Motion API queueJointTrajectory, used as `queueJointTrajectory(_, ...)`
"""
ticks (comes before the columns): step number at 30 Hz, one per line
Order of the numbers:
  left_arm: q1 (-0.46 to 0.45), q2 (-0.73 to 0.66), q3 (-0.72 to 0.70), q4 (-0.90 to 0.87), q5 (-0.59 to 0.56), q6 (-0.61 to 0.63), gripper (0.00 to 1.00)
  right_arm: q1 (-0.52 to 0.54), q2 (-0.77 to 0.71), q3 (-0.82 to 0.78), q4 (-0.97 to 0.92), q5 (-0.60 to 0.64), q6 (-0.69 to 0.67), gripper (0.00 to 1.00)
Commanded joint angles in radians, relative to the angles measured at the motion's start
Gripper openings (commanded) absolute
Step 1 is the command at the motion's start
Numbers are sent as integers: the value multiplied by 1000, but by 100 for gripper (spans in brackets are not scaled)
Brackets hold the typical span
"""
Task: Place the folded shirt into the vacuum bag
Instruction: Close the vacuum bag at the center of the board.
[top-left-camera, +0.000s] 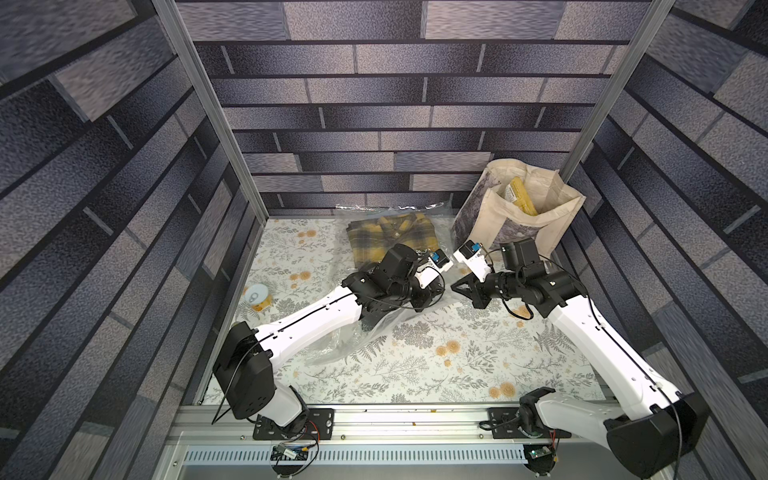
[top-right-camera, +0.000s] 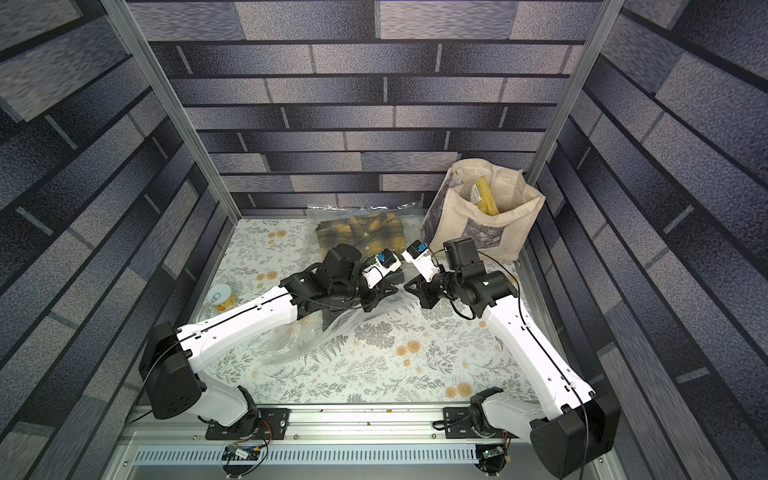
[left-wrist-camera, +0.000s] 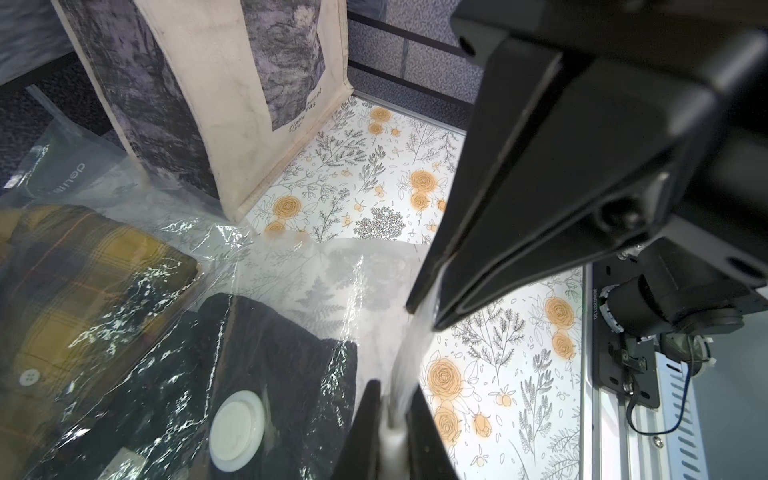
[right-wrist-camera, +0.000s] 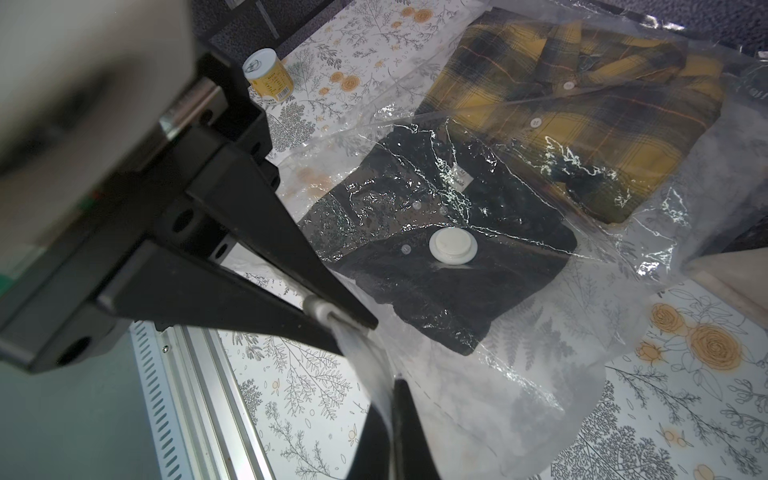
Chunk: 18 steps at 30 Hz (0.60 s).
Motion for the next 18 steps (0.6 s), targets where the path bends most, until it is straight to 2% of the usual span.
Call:
queueJointTrajectory(1, 16, -41, 1, -258, -122, 66, 10, -48, -49, 5, 20, 123, 27, 0)
queueJointTrajectory(7, 17, -57, -27, -266, -119, 51, 10, -61, -66, -21, 67, 175, 78, 0)
queueJointTrajectory(18, 17, -119, -91, -319, -142, 25, 10, -149, -105, -47, 109, 300, 161, 0)
